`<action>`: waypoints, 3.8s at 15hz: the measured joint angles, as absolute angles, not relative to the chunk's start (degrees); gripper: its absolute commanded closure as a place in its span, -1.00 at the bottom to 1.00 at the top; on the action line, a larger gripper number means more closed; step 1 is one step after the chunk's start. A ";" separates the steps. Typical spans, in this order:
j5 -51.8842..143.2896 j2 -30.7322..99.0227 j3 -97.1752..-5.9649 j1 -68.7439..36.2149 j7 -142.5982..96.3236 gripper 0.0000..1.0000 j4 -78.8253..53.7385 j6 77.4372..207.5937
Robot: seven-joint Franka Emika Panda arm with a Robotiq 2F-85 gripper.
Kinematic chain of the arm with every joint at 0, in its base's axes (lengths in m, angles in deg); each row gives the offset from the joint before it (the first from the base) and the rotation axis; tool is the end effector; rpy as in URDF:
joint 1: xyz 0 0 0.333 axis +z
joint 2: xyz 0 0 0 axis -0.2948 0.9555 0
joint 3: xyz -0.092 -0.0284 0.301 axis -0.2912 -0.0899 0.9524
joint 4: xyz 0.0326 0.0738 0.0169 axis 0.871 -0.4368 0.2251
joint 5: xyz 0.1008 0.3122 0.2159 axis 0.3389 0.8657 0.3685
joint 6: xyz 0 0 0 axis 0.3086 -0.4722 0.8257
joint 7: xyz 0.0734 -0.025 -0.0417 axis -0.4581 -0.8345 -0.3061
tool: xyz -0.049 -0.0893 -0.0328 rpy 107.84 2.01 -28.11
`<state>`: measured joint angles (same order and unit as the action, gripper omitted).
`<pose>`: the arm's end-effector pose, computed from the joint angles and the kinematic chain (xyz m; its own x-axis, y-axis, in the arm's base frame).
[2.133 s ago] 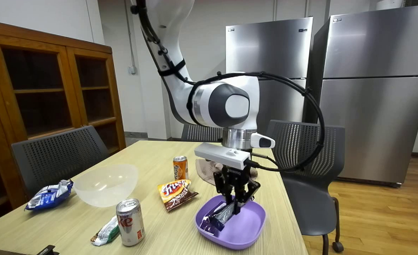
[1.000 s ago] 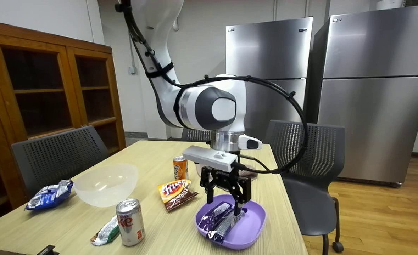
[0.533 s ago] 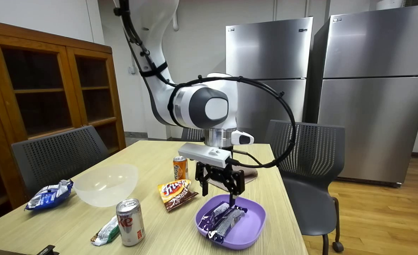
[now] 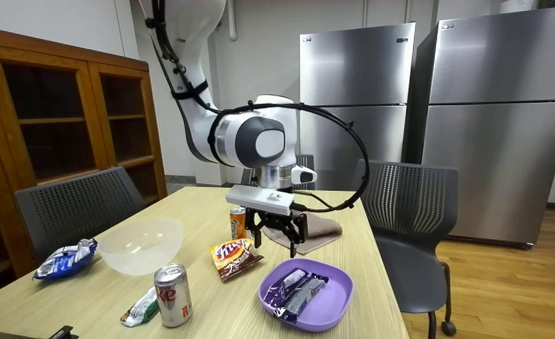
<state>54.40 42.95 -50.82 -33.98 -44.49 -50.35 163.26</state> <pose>0.4973 -0.1865 0.1617 0.9897 -0.1431 0.0034 -0.1430 -0.9896 -0.0181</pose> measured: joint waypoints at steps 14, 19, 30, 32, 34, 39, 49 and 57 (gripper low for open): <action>52.88 43.10 -43.36 -37.00 -73.56 -1.00 -50.34 164.34; 52.76 43.57 -43.09 -36.94 -75.66 -1.00 -49.81 163.77; 52.80 43.81 -41.77 -36.65 -76.39 -1.00 -49.76 164.83; 52.81 44.01 -40.77 -36.62 -76.62 -1.00 -49.74 165.28; 52.81 44.50 -40.06 -36.54 -76.81 -1.00 -49.60 165.59; 52.80 47.07 -39.71 -36.20 -77.32 -1.00 -48.63 165.74; 52.80 49.80 -39.24 -36.22 -78.25 0.16 -47.10 165.98; 52.78 49.84 -39.24 -36.22 -78.54 1.00 -47.09 166.77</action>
